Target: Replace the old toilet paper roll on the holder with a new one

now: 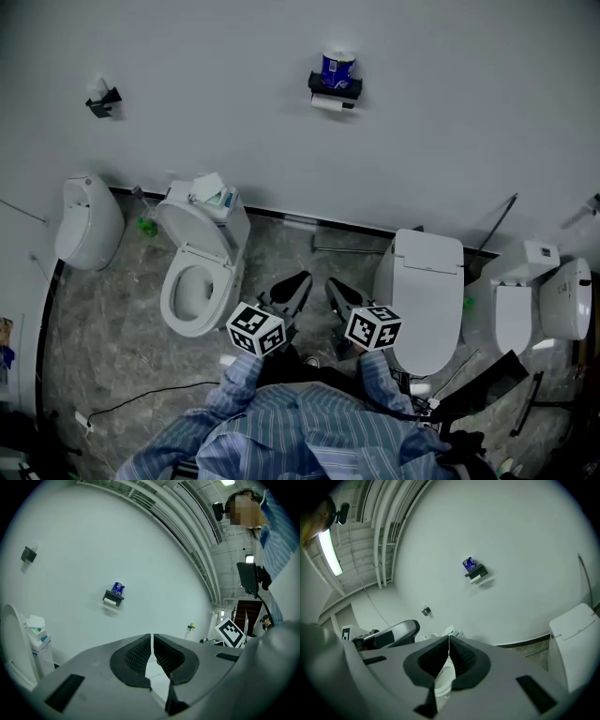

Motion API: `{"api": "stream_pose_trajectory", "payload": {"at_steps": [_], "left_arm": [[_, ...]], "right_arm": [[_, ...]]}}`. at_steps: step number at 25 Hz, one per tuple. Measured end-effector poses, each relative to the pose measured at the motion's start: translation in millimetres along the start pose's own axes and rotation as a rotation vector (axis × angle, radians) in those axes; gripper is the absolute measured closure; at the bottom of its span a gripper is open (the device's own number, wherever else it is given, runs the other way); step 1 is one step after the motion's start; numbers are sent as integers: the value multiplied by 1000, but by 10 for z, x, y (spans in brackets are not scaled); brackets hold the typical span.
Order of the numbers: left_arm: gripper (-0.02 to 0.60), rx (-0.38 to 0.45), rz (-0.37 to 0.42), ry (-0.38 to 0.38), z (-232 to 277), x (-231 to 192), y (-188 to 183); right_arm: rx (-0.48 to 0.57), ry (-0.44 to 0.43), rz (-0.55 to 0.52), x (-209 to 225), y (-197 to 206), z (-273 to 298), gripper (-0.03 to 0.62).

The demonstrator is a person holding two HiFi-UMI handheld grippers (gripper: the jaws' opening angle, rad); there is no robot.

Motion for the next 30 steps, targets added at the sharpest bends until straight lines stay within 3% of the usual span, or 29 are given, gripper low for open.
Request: {"api": "stream_pose_trajectory", "payload": {"at_steps": [9,15,21,30], "left_arm": [[569,-48,7,-17,244,-162,101],[569,-56,1,19,590,-488,127],[569,-52,-15,97,1039,-1026,6],[569,-50,-7,132,1565,-2160,-244]], "right_arm": [[-34,-17,30,198,-123,221,588],[-13,12,56,389,-378,493,588],[26,46,85,494,-856,980,588],[72,56,98,478,-1539,2026,588]]}}
Point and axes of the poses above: the fingertips, and each gripper's own axes: z forward along the fingers, x to its right, y out of its underside, the point moved 2 cm from there along -z, backward along the fingers, and after that the axes turned 13 degrees about z, right-handed, at the moved point
